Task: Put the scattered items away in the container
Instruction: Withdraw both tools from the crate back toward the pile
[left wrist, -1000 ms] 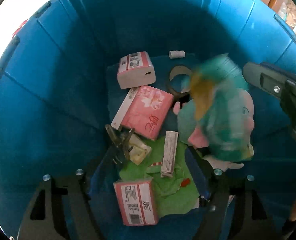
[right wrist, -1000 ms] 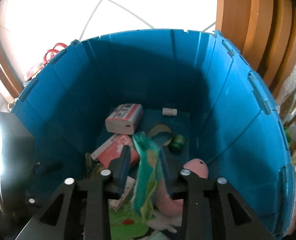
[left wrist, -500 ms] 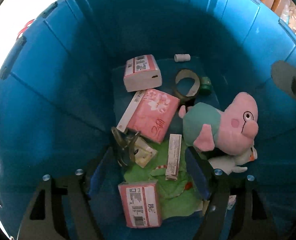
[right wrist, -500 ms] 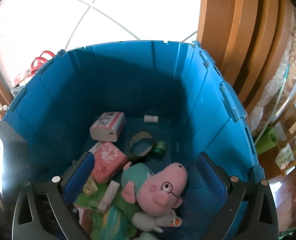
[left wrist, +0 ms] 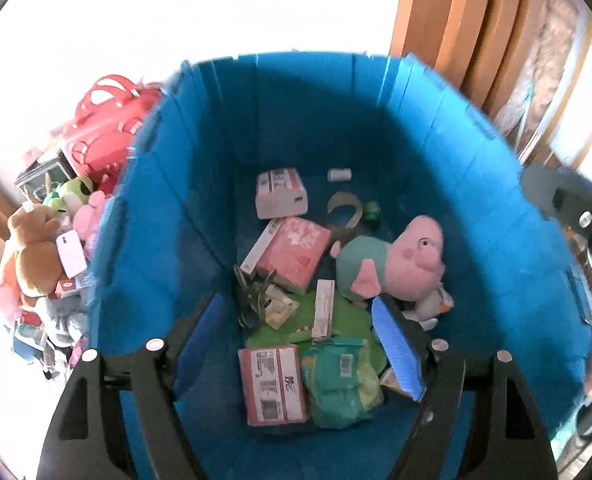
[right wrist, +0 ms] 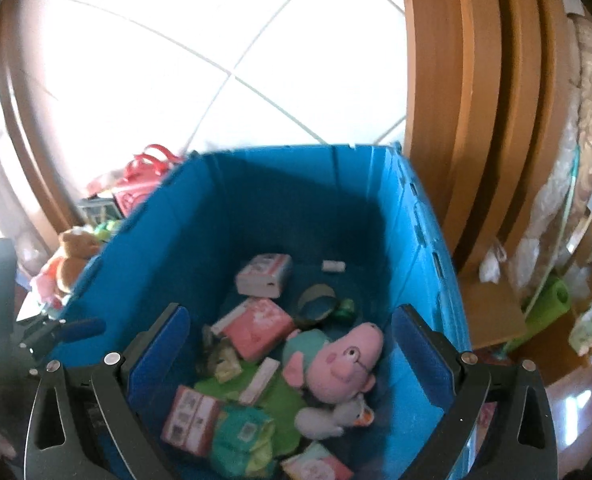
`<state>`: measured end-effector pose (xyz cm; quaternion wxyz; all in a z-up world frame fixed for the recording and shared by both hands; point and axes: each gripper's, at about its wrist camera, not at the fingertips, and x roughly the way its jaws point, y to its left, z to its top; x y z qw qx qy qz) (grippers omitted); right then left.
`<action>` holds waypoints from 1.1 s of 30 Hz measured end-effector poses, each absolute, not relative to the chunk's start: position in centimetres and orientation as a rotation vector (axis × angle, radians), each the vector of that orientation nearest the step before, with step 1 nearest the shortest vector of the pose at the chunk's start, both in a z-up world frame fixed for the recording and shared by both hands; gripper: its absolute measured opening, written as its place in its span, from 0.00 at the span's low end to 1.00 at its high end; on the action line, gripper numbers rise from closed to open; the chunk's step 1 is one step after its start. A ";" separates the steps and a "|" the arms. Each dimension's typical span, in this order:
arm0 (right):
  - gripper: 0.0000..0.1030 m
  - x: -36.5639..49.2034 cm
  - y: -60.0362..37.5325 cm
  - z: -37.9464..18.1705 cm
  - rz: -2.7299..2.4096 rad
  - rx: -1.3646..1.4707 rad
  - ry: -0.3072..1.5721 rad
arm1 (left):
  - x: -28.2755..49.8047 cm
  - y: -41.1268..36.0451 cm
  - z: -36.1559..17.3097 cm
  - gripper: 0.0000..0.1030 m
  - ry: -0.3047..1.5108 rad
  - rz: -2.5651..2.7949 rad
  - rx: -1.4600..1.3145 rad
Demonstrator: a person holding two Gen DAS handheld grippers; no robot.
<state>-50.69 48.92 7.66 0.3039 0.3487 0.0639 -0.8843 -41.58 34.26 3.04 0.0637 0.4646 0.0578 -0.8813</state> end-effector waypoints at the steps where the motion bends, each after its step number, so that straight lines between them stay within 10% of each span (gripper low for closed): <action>1: 1.00 -49.9 49.2 7.8 -2.343 0.907 0.162 | -40.6 34.2 3.6 0.75 0.161 -2.675 1.353; 18: 1.00 -36.9 43.0 10.5 -2.364 0.676 0.074 | -24.5 22.8 9.1 0.88 0.131 -2.693 0.663; 33: 1.00 -21.4 22.1 8.7 -2.281 0.550 0.070 | -11.0 -2.9 0.9 0.88 0.199 -2.520 0.826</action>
